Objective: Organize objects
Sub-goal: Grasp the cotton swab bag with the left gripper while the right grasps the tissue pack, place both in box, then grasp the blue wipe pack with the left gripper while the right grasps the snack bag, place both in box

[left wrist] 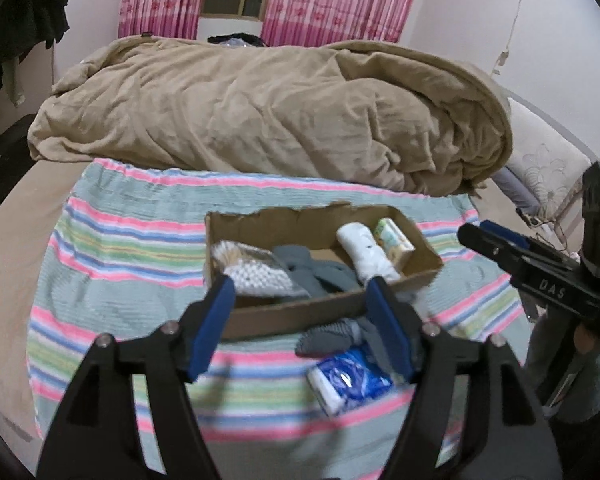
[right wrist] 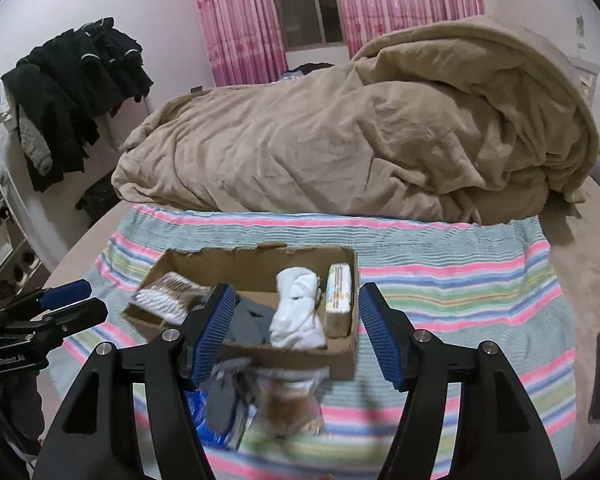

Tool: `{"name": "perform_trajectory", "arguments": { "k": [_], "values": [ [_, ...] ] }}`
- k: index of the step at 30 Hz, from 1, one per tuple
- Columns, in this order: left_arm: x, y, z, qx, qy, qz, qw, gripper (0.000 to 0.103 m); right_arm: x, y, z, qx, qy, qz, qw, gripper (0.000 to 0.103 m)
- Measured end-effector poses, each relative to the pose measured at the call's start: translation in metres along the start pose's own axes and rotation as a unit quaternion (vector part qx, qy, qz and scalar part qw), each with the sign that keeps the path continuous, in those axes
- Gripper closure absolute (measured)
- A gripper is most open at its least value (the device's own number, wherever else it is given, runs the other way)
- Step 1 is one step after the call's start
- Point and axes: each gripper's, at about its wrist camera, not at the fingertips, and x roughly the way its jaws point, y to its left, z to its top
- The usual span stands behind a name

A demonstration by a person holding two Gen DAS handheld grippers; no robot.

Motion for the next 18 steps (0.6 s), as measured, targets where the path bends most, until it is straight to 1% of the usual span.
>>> {"name": "perform_trajectory", "arguments": {
  "k": [8, 11, 12, 13, 15, 18],
  "values": [
    [-0.028, -0.007, -0.023, -0.017, 0.0, -0.002, 0.9999, 0.032, -0.031, 0.006, -0.02, -0.008, -0.002, 0.004, 1.0, 0.035],
    [-0.033, -0.011, -0.034, -0.026, 0.001, 0.0, 0.9997, 0.027, -0.04, 0.004, -0.025, -0.005, -0.003, 0.003, 1.0, 0.034],
    [-0.034, -0.011, -0.037, -0.028, 0.003, -0.001, 0.9996, 0.023, -0.042, 0.003, -0.026, -0.004, -0.003, 0.003, 1.0, 0.033],
    [-0.034, -0.013, -0.041, -0.031, 0.005, -0.002, 0.9995, 0.021, -0.046, 0.002, -0.028, -0.003, -0.005, 0.003, 1.0, 0.032],
    [-0.034, -0.015, -0.049, -0.032, 0.011, 0.0, 0.9994, 0.021, -0.051, 0.001, -0.031, -0.002, -0.007, 0.002, 1.0, 0.026],
    [-0.031, -0.018, -0.06, -0.033, 0.02, 0.004, 0.9992, 0.021, -0.055, 0.0, -0.038, -0.003, -0.008, 0.006, 1.0, 0.025]
  ]
}}
